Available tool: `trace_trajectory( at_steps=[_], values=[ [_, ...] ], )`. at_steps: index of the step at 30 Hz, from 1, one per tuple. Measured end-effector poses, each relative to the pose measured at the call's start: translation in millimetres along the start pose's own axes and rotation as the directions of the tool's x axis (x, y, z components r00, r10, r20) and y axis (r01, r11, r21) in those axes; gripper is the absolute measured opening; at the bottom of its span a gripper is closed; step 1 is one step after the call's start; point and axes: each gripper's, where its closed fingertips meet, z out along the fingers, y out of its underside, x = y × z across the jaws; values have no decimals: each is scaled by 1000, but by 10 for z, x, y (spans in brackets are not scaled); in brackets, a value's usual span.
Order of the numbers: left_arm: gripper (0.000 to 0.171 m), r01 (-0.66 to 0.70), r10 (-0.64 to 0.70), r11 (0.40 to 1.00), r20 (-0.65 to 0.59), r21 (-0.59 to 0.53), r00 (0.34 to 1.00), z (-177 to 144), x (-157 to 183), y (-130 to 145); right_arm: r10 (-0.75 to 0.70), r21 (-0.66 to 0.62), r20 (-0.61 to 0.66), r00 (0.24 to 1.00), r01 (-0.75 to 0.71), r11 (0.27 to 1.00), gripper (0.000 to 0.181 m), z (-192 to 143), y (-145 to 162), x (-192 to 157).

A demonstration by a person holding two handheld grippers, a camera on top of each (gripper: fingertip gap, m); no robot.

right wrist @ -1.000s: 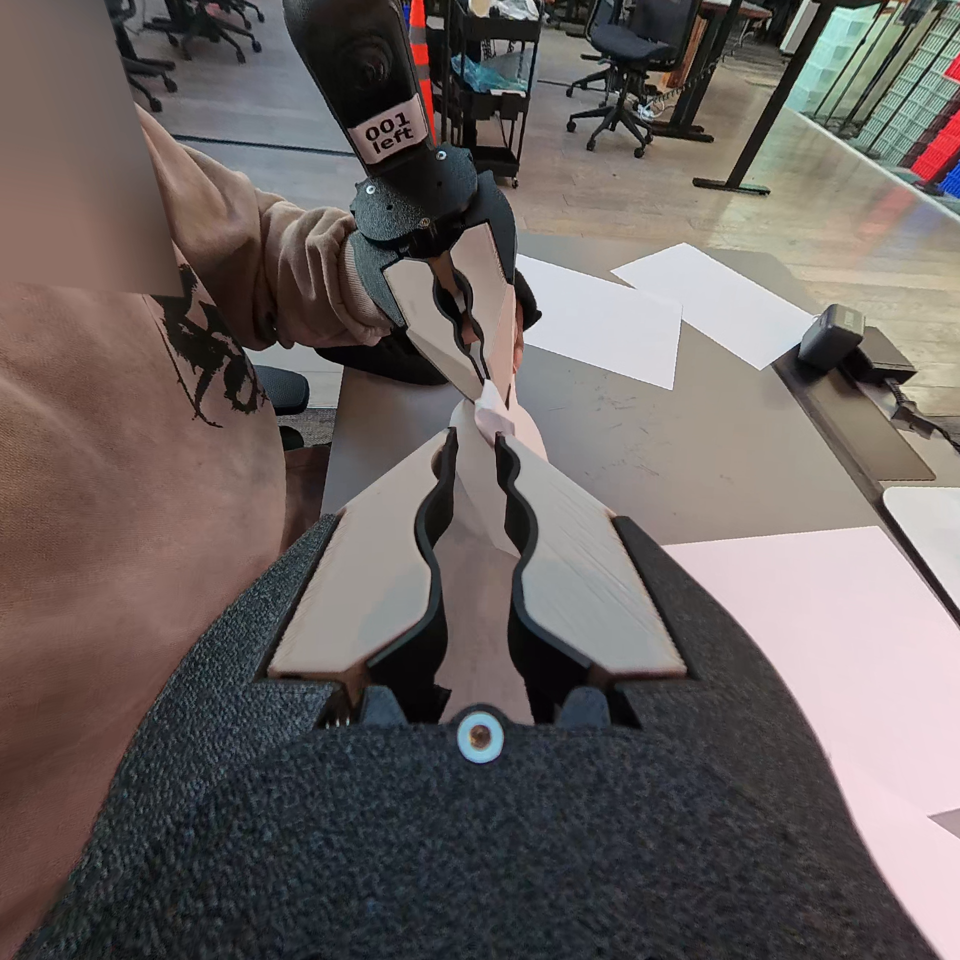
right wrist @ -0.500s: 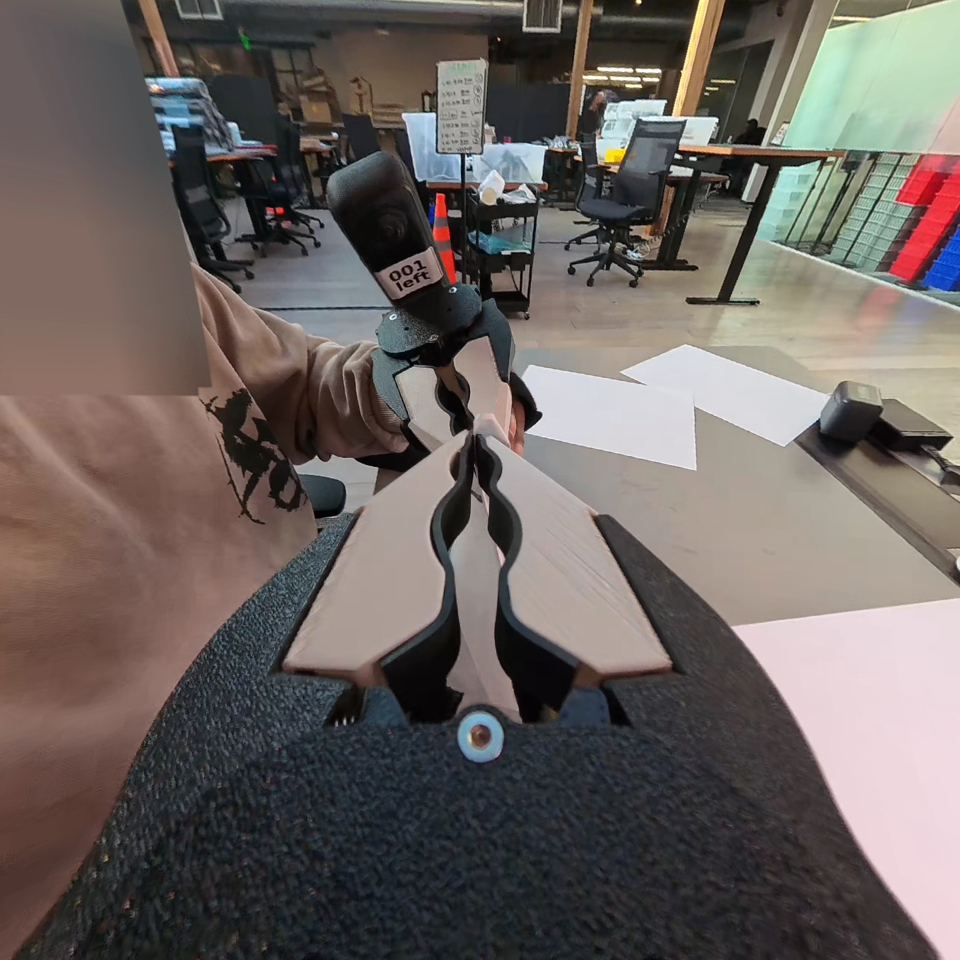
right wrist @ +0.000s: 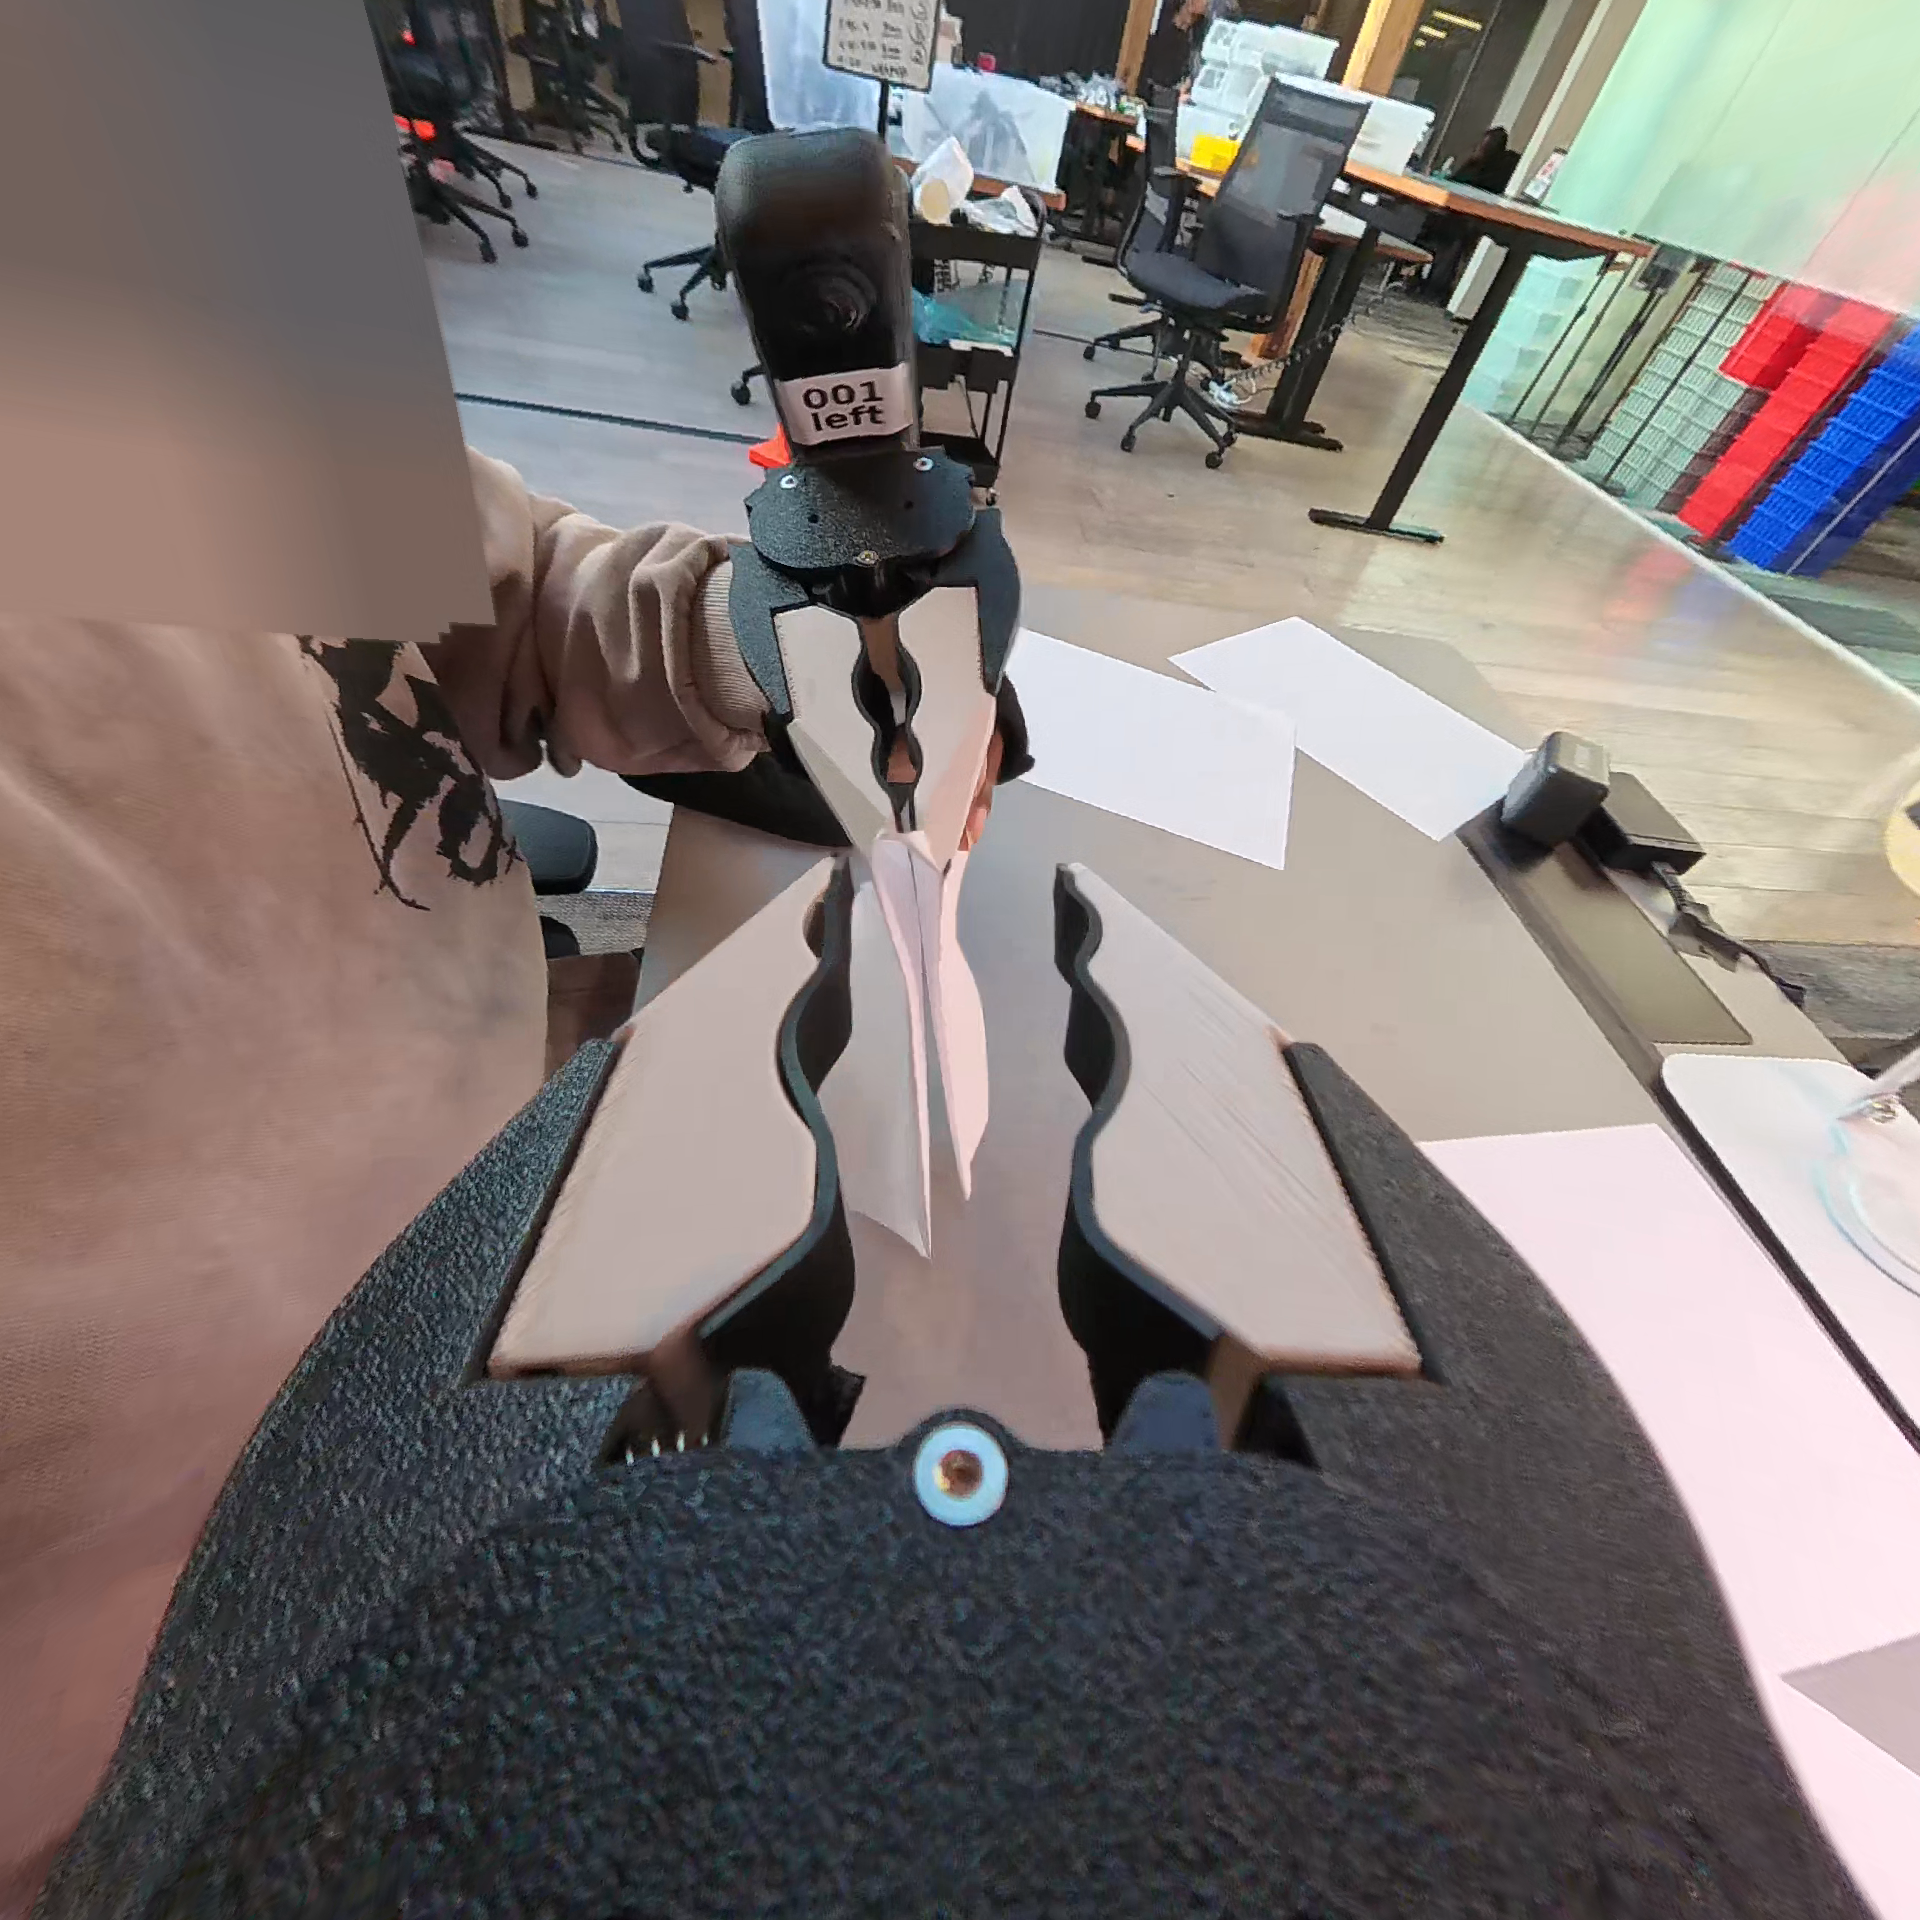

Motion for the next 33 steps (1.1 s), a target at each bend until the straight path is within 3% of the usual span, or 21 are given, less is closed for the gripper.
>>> trace_trajectory(
  at_steps=[3, 5, 11, 22, 33],
  values=[
    [0, -1, 1, 1000, -19, -12, 1000, 29, 31, 8, -51, -54, 59, 997, 54, 997, 31, 107, 59, -130],
    [0, -7, 6, 1000, -24, -21, 1000, 40, 50, 22, -78, -90, 62, 995, 83, 992, 11, 151, 92, -144],
    [0, 42, -41, 999, -39, 15, 998, 7, 63, 5, -68, -123, 82, 994, 78, 989, 4, 160, 69, -148],
    [1, 125, -118, 989, -97, 78, 988, -26, 77, -28, -52, -148, 123, 991, 70, 986, 0, 113, 20, -135],
    [3, 165, -161, 986, -79, 35, 984, -55, 15, 149, -16, -220, 147, 989, 49, 974, 0, -23, 118, 20]
  ],
)
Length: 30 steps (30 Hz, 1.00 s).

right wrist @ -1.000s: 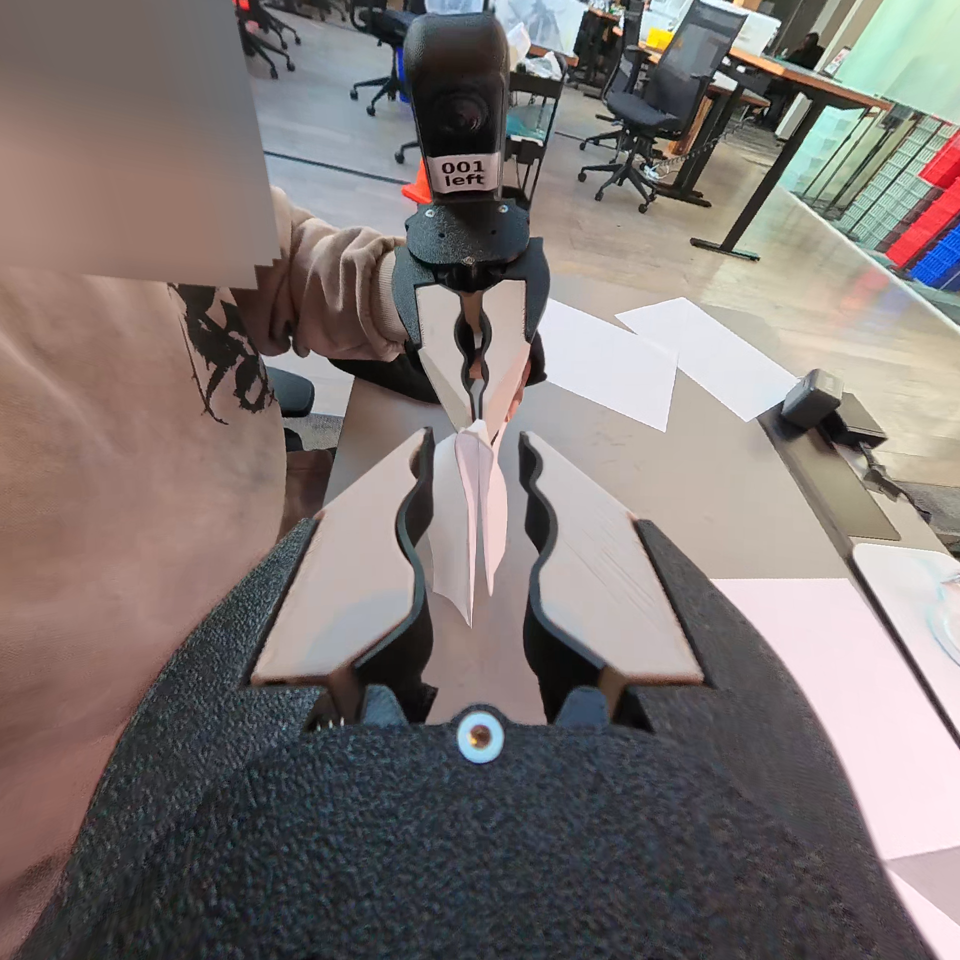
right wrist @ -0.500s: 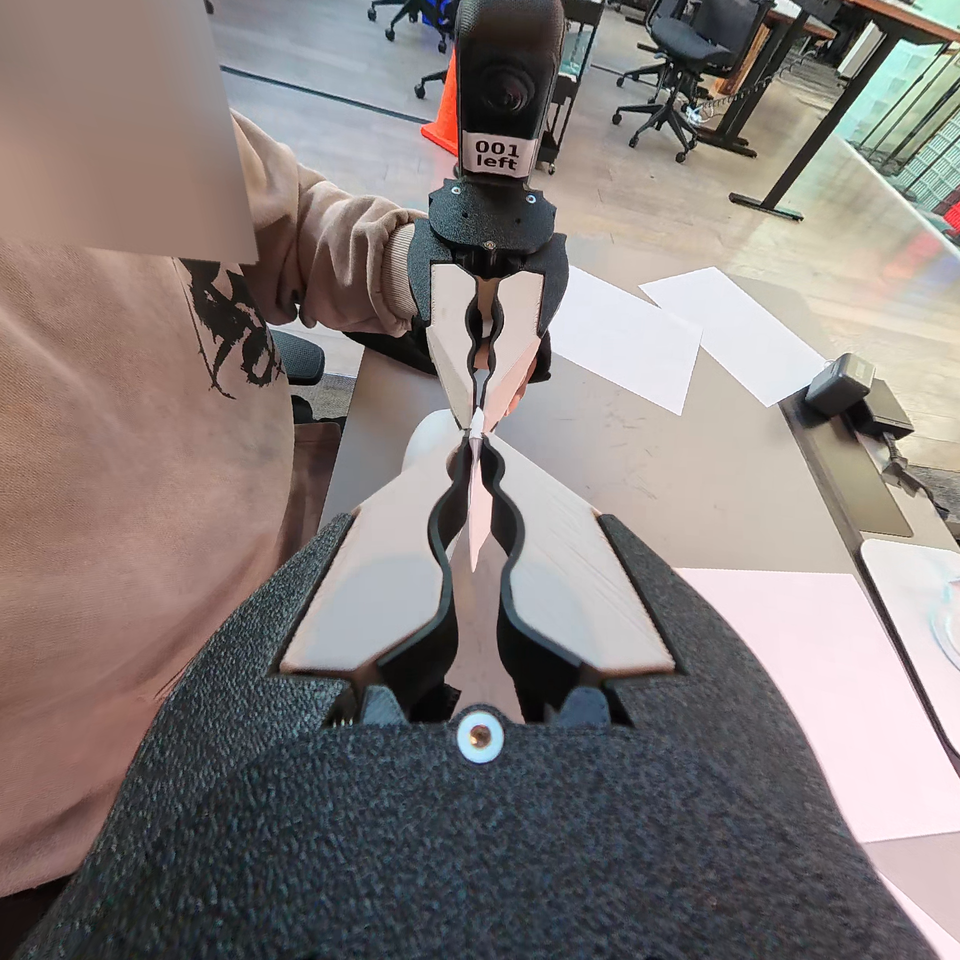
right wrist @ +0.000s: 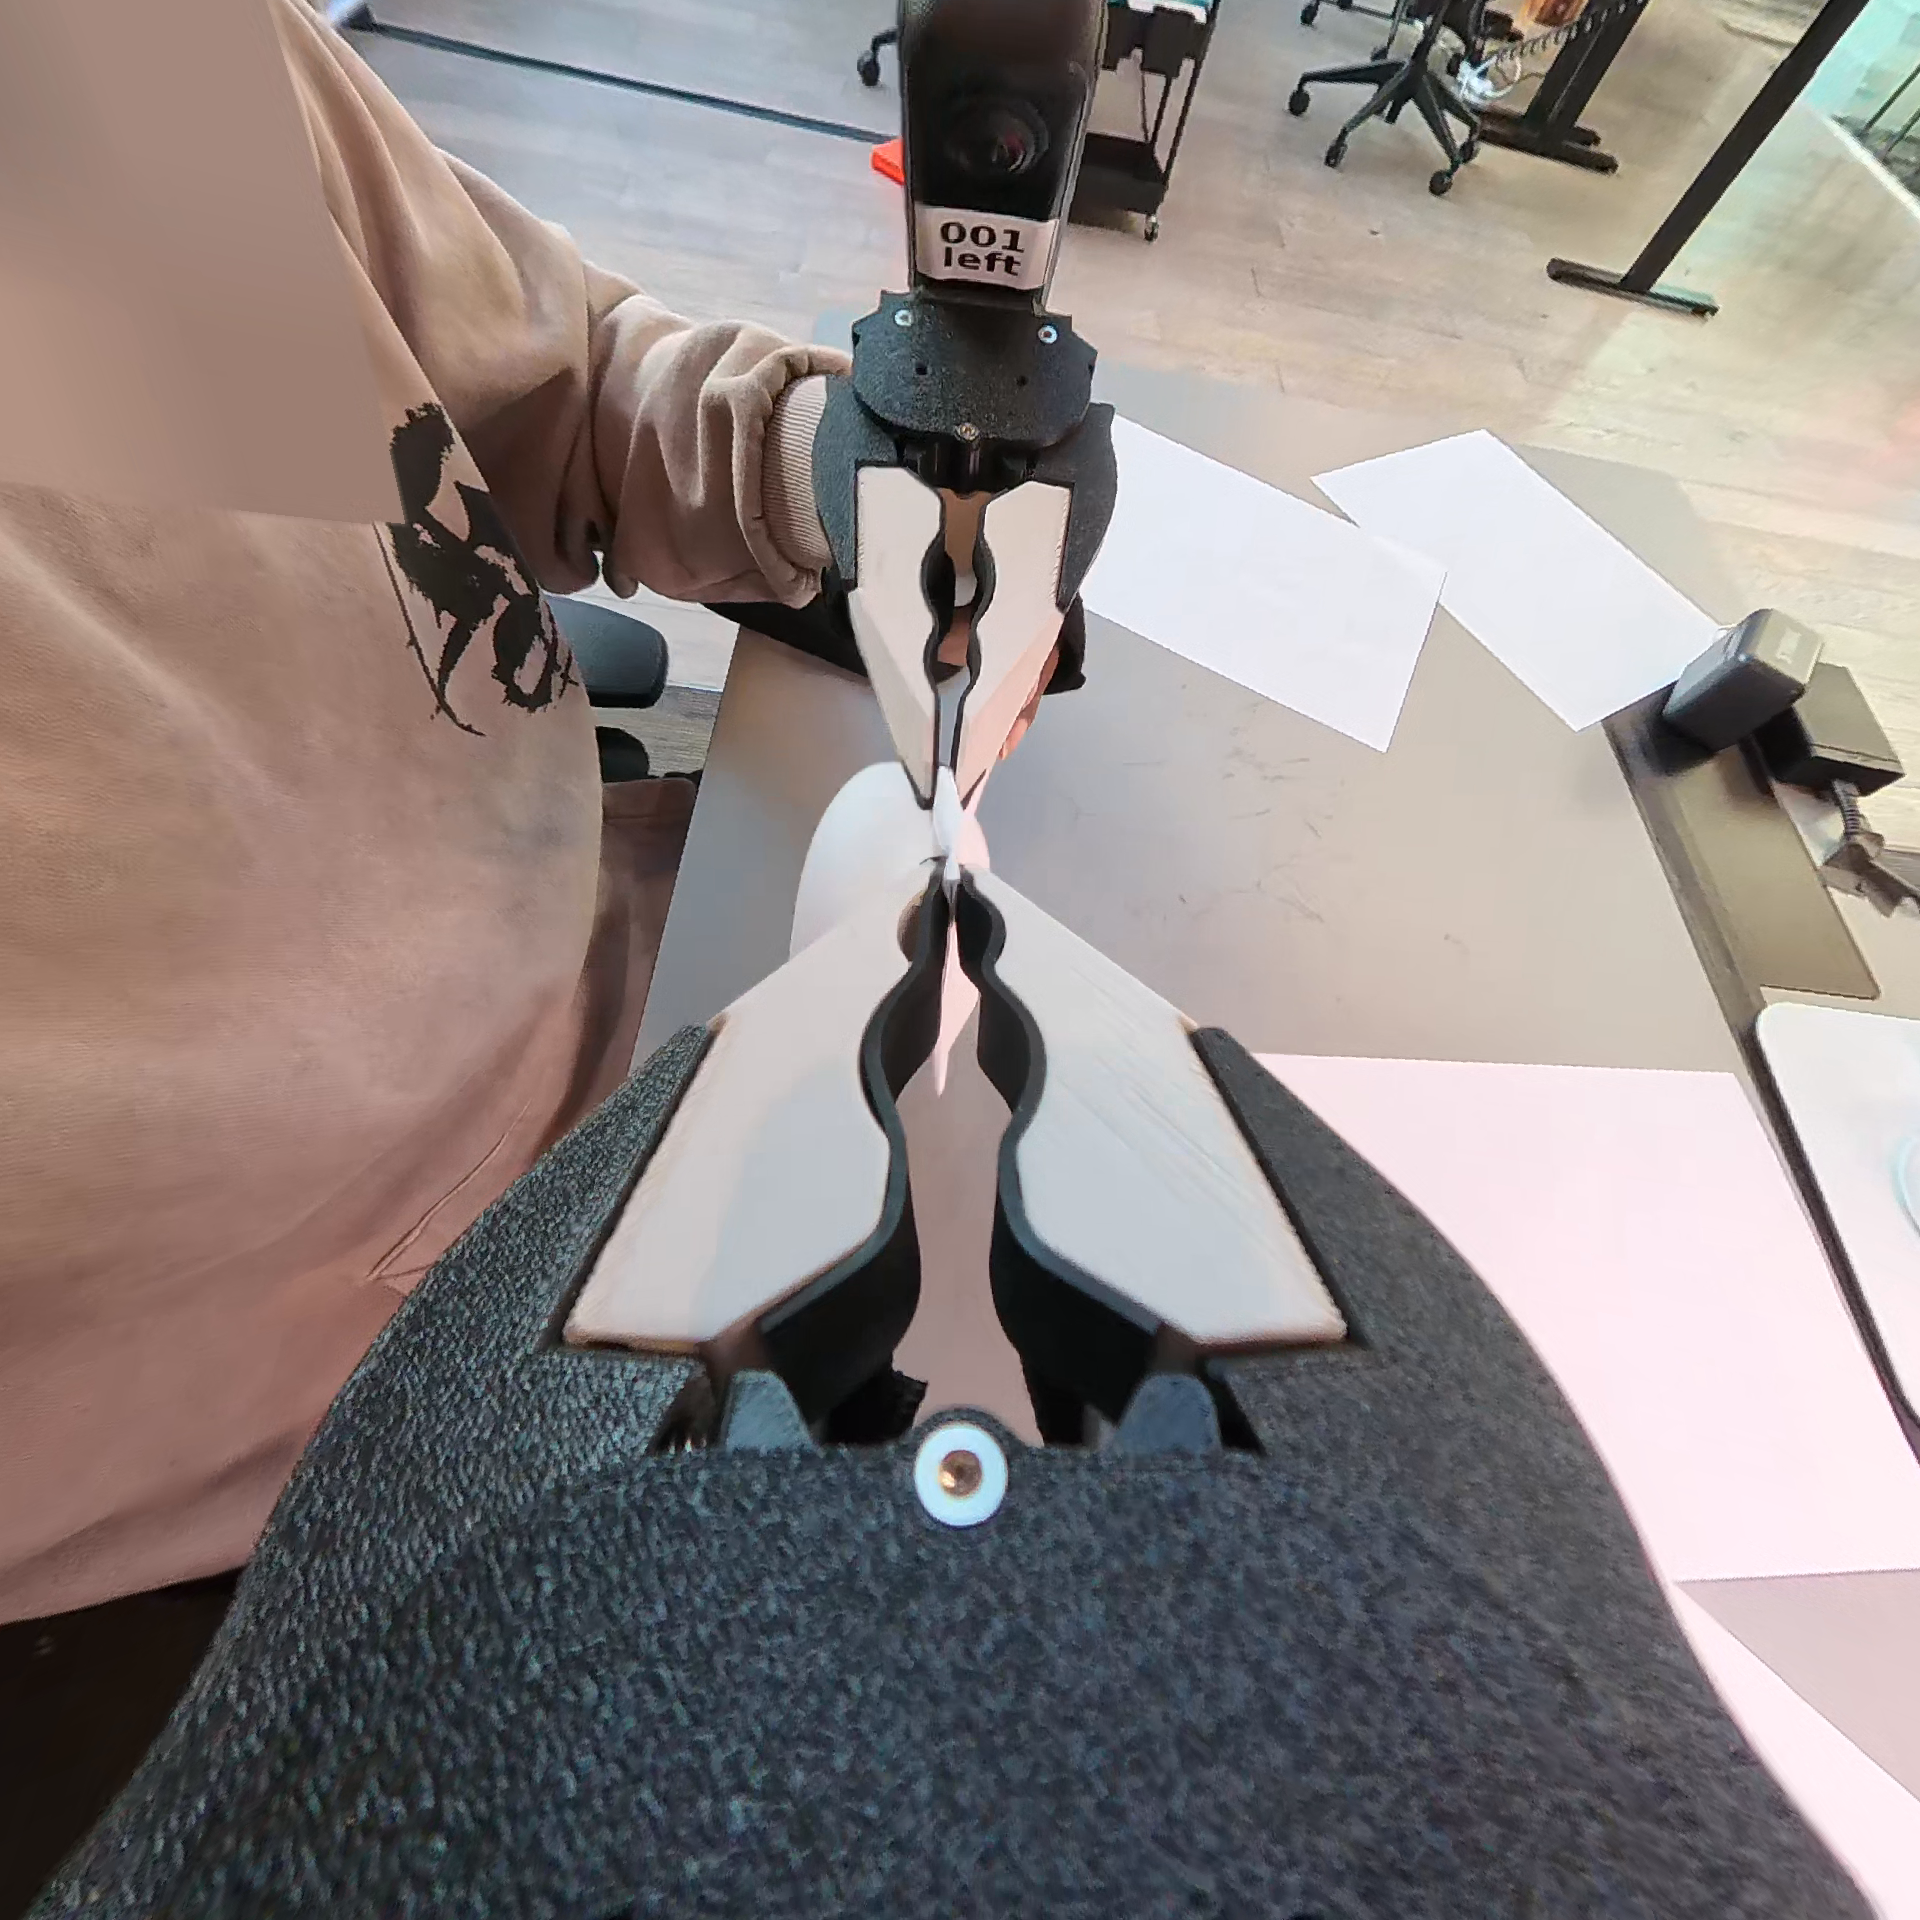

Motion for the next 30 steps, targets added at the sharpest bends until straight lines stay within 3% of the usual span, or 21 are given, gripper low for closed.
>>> trace_trajectory(
  at_steps=[10, 30],
  values=[
    [2, 98, -99, 994, -44, -40, 994, -20, -1, 113, 28, -79, 52, 998, -24, 997, 0, 14, 80, 25],
    [0, 201, -201, 980, -39, 4, 979, -117, 13, 395, 105, -218, 132, 986, -74, 973, 0, -306, 125, 281]
  ],
)
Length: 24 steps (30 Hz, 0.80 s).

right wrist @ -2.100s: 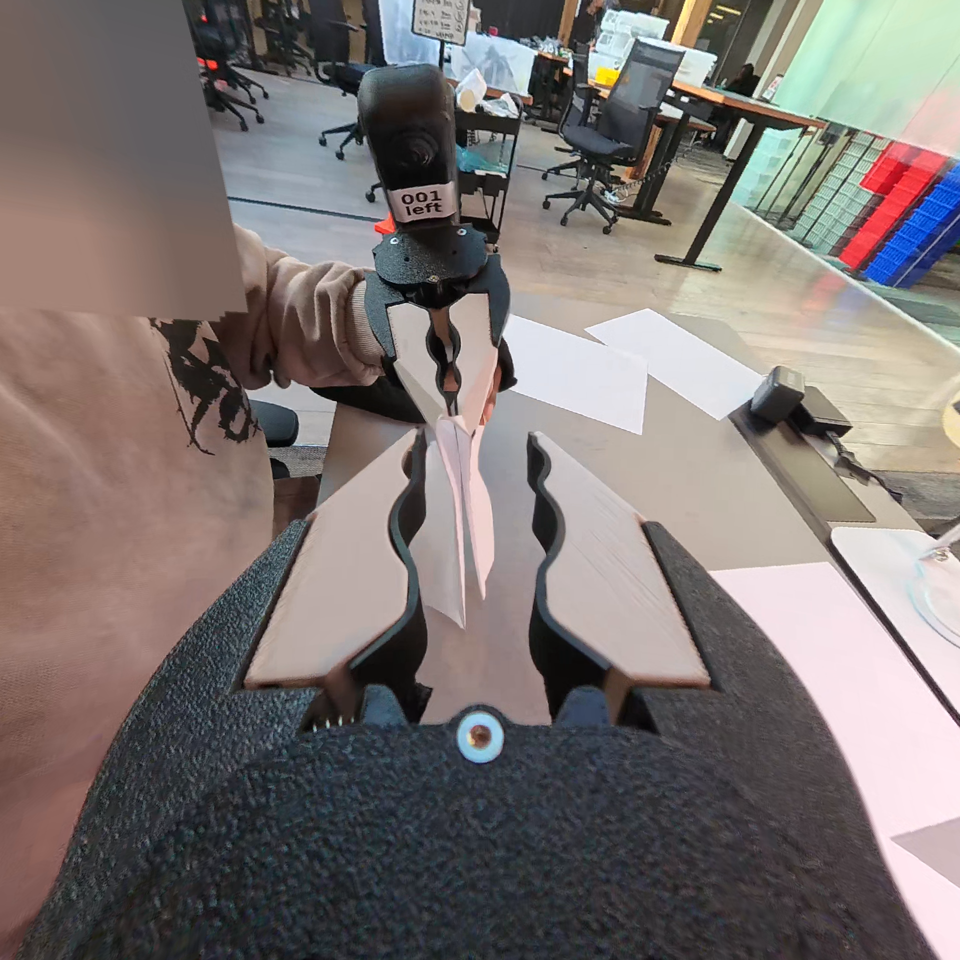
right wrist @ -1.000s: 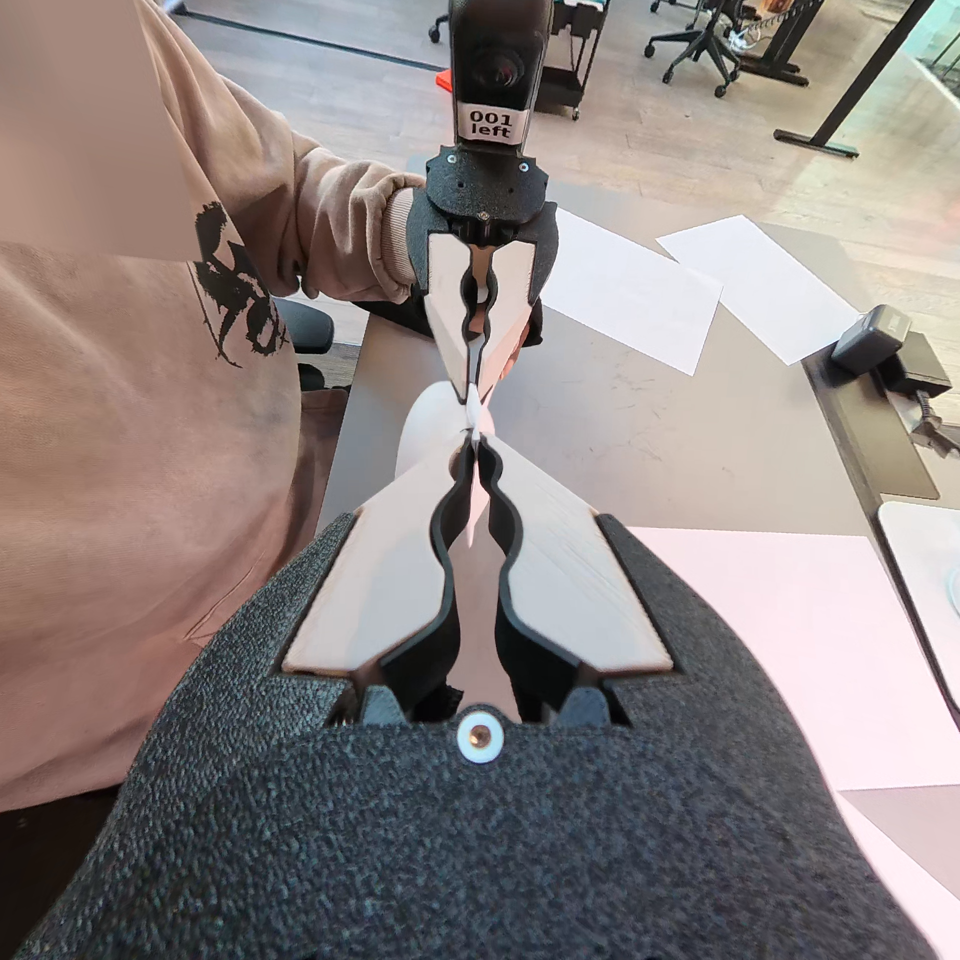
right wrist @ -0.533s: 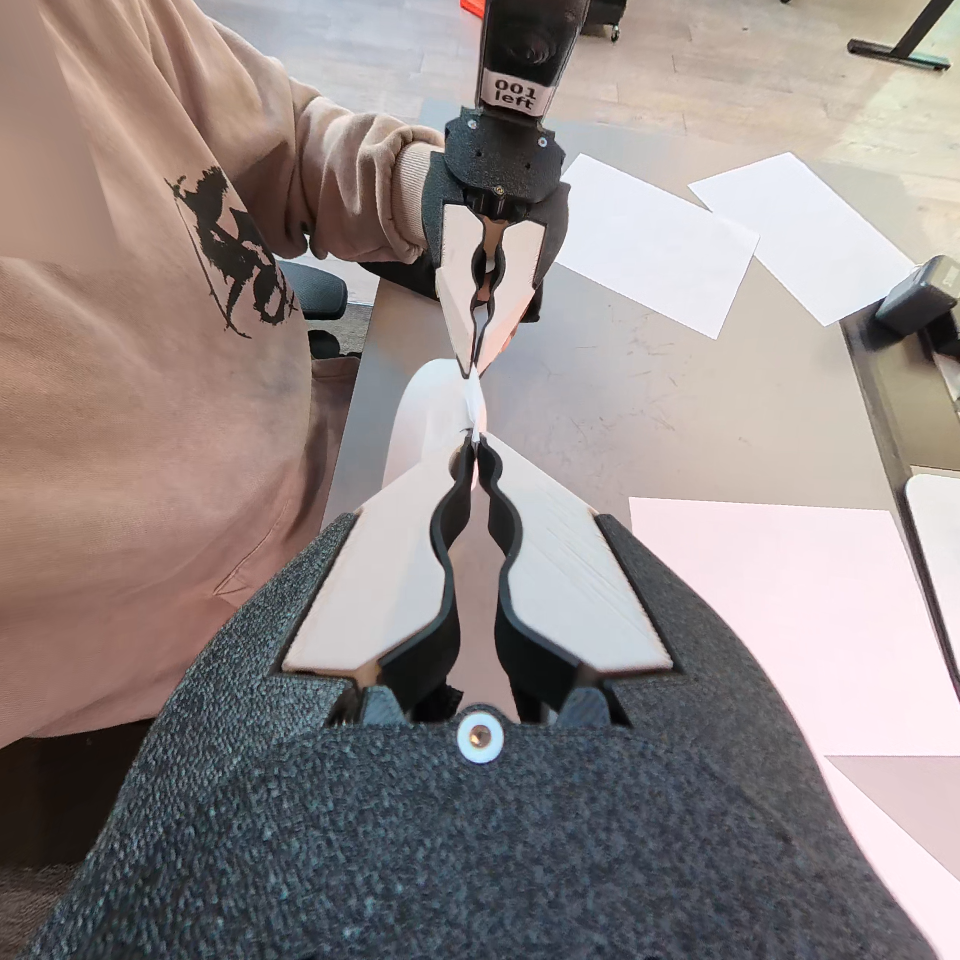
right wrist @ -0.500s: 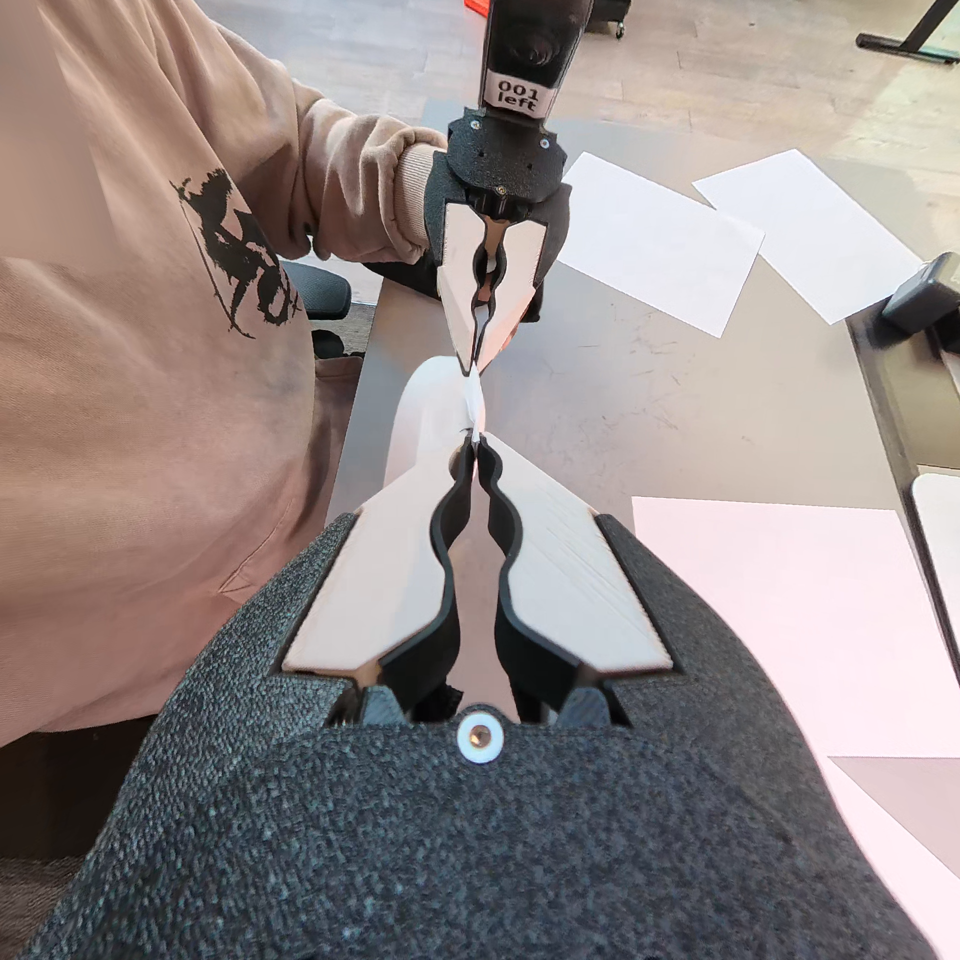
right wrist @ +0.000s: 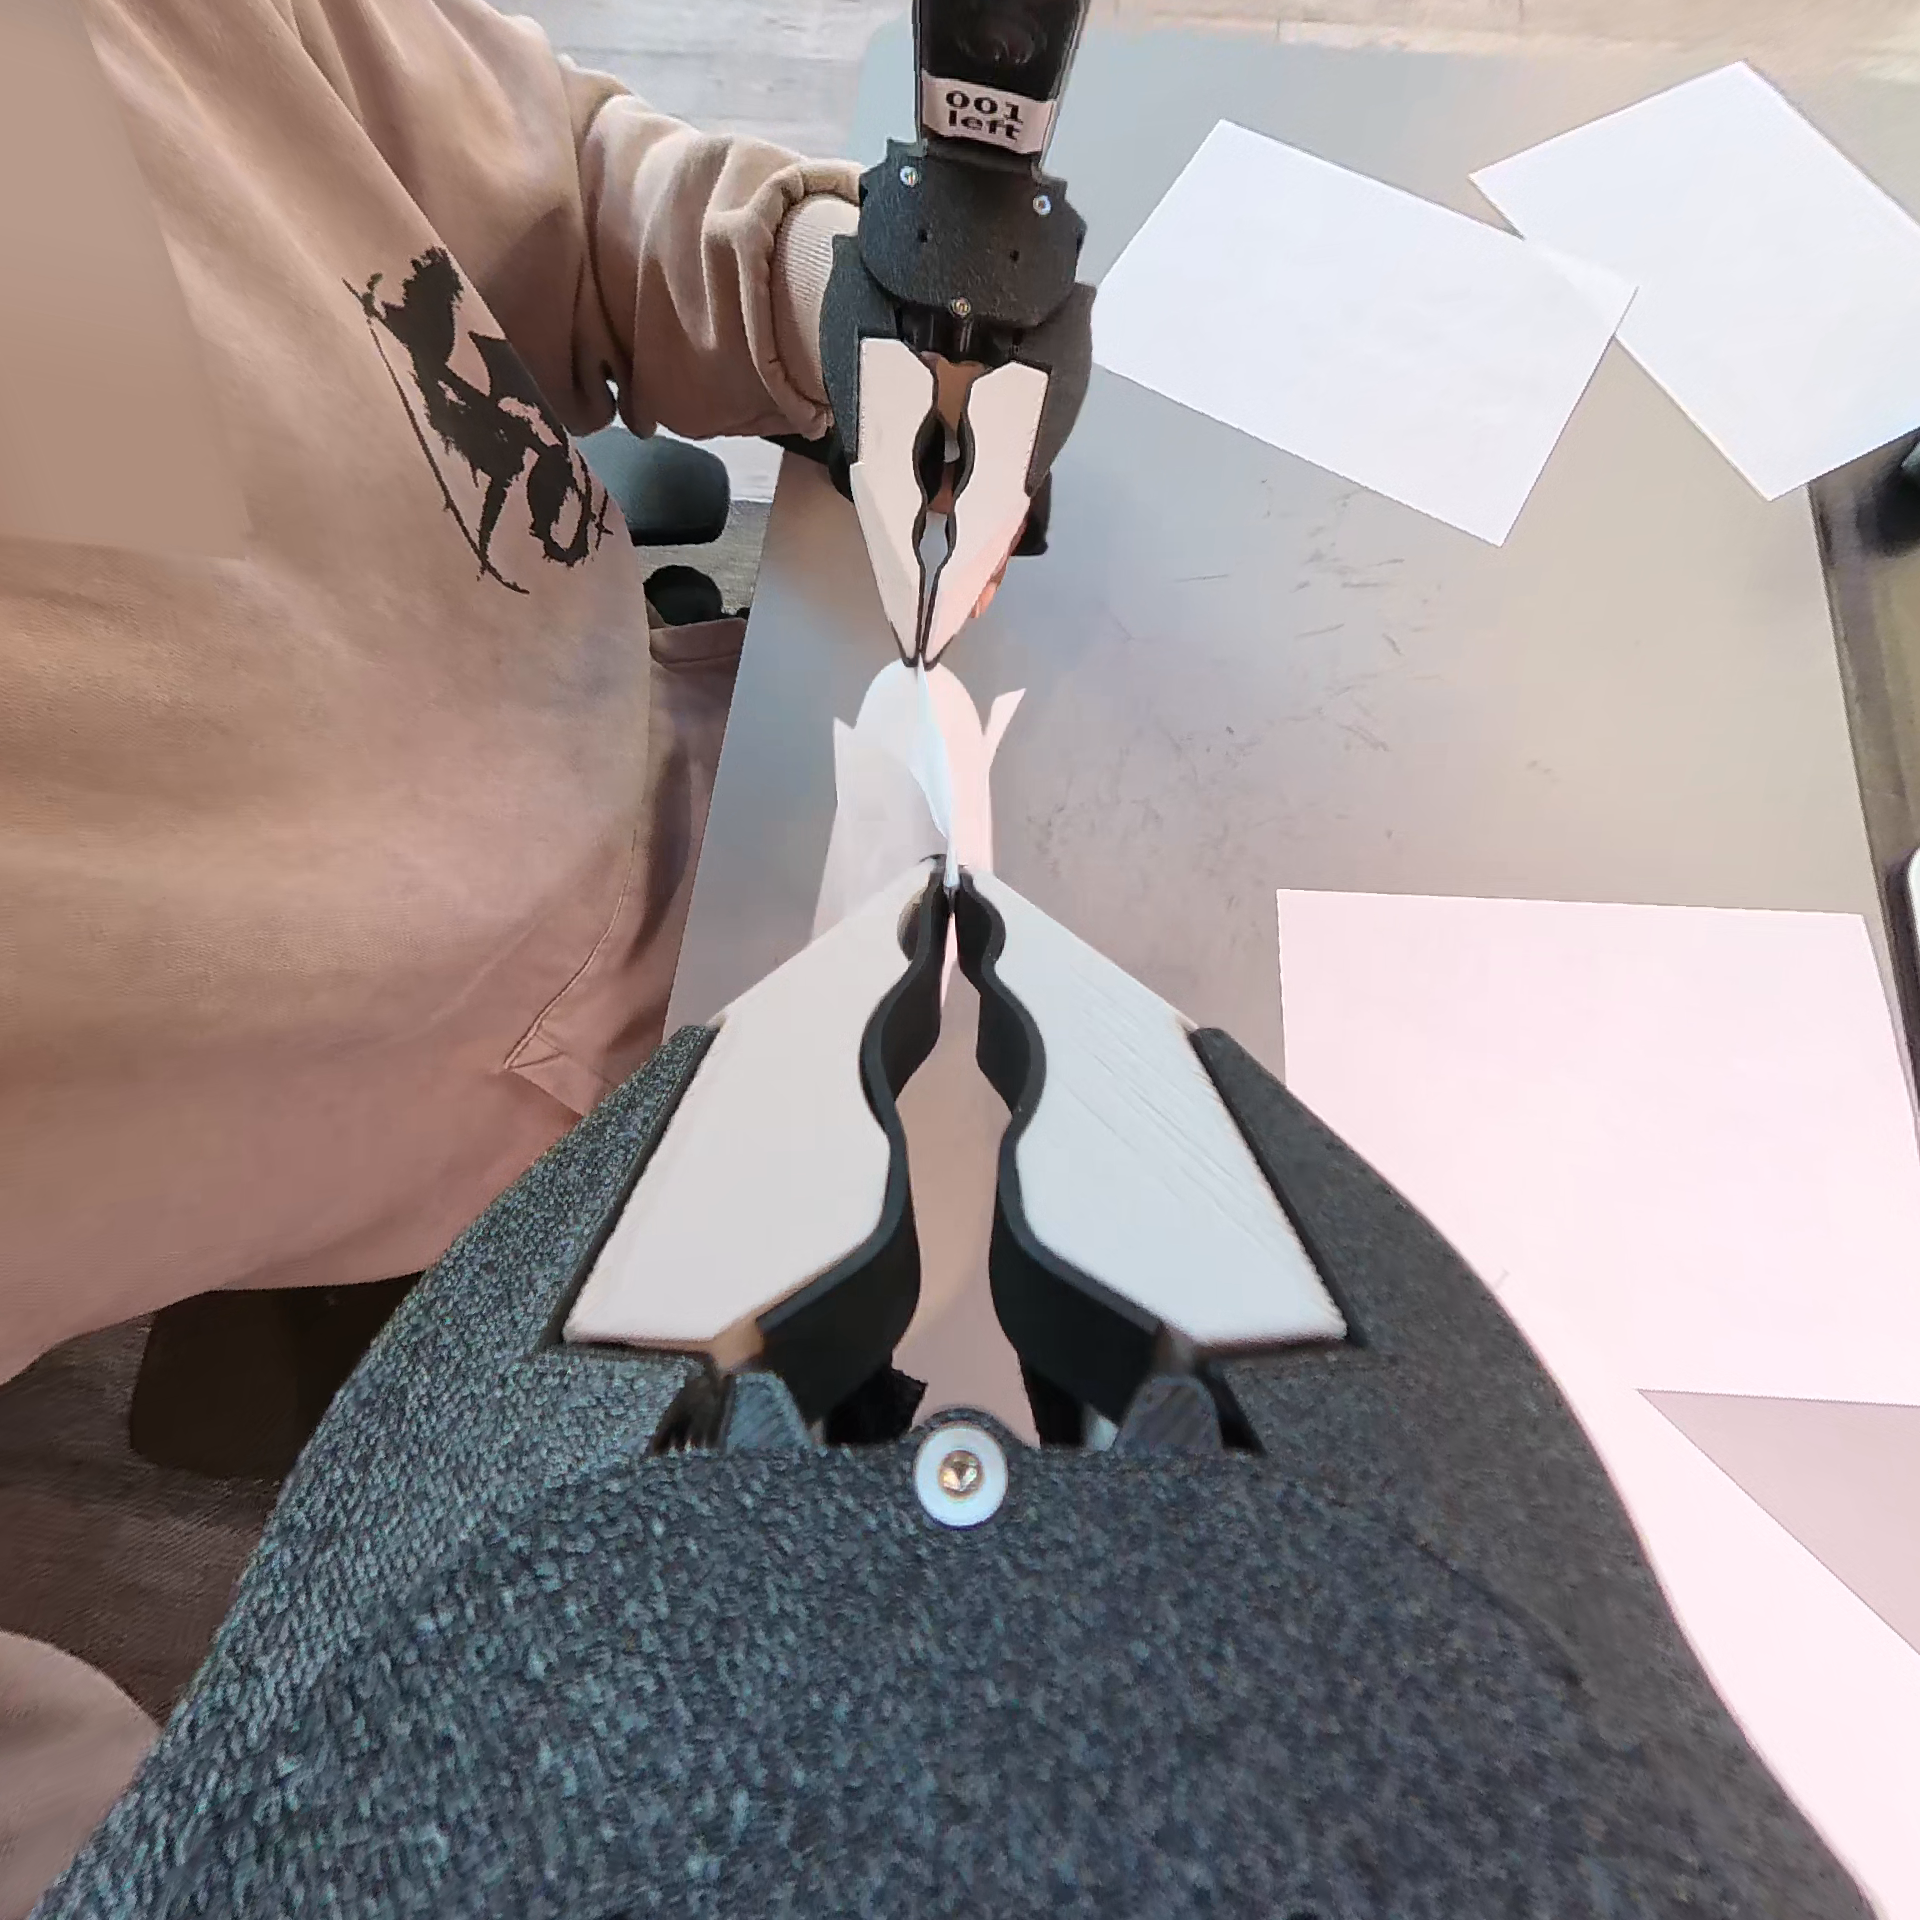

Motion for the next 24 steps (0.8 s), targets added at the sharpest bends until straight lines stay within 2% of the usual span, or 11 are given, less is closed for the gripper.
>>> trace_trajectory(
  at_steps=[5, 6, 8, 9, 11, 13, 16, 19, 21, 23, 24],
  values=[
    [0, 12, -11, 999, 17, -35, 1000, -60, -29, 131, 1, -42, 21, 1000, 0, 999, 0, -15, 59, -8],
    [0, 11, -9, 997, 26, -75, 1000, -76, -47, 211, 4, -41, 12, 1000, -4, 999, 0, -63, 55, 14],
    [0, -51, 85, 962, 118, -270, 989, -139, -197, 621, 22, 13, -24, 999, -21, 1000, 0, -288, -12, 82],
    [0, -44, 78, 959, 109, -280, 991, -160, -159, 721, 22, 11, -40, 999, -22, 1000, 0, -378, 6, 93],
    [0, 21, 3, 973, 104, -230, 995, -224, -87, 721, 32, -39, -77, 997, -35, 999, 0, -433, 109, 116],
    [0, 14, 17, 987, 193, -157, 981, -367, -204, 537, 65, -70, -68, 996, -70, 995, 0, -374, 164, 107],
    [1, -22, 16, 1000, 258, 20, 966, -525, -313, -22, 59, -164, -43, 997, -65, 984, 0, -154, 249, 111],
    [26, -107, 83, 990, 243, 91, 967, -376, -239, -561, 33, -240, 0, 999, -32, 970, 0, 159, 219, 122],
    [43, -148, 132, 987, 208, 62, 969, -94, -144, -790, 11, -274, 35, 999, -1, 962, 0, 374, 144, 115],
    [61, -161, 165, 986, 189, -35, 968, 215, -156, -826, -16, -285, 69, 997, 35, 958, 0, 531, 27, 86],
    [62, -156, 169, 984, 169, -91, 971, 343, -172, -777, -33, -285, 77, 997, 54, 957, 0, 574, -34, 77]
  ],
)
